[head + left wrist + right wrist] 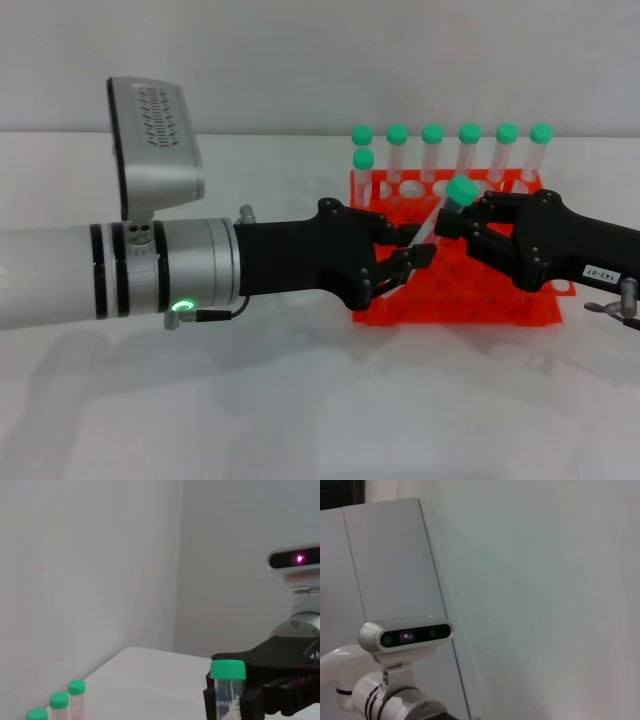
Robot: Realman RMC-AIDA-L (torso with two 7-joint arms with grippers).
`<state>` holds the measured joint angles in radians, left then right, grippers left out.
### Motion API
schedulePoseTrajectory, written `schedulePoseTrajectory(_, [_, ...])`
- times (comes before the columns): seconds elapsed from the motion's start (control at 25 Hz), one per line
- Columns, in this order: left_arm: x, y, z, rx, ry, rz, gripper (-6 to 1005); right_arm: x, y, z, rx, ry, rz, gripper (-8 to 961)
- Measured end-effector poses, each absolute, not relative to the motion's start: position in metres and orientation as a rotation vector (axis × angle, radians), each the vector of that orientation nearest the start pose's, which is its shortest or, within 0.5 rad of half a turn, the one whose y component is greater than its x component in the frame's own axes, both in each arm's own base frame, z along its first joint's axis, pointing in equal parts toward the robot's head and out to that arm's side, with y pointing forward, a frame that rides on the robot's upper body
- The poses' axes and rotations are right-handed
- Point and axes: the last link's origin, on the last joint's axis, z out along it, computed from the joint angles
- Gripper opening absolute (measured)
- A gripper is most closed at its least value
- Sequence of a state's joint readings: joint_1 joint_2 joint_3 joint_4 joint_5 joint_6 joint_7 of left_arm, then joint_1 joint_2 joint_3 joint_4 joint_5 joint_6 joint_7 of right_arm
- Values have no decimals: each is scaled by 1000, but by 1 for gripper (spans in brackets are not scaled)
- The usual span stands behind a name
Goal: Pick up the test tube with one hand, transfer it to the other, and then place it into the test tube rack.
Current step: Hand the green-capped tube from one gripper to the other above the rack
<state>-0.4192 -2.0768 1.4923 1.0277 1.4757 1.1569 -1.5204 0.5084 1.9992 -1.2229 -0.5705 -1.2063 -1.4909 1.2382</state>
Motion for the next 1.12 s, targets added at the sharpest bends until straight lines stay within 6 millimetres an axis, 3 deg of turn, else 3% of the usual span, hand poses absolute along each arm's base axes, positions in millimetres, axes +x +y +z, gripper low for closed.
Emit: schedulePoseTrajectory(1.12, [-160,335,-41,-2761,-331,-765,249,209,339,3,-2594,391,1179,206])
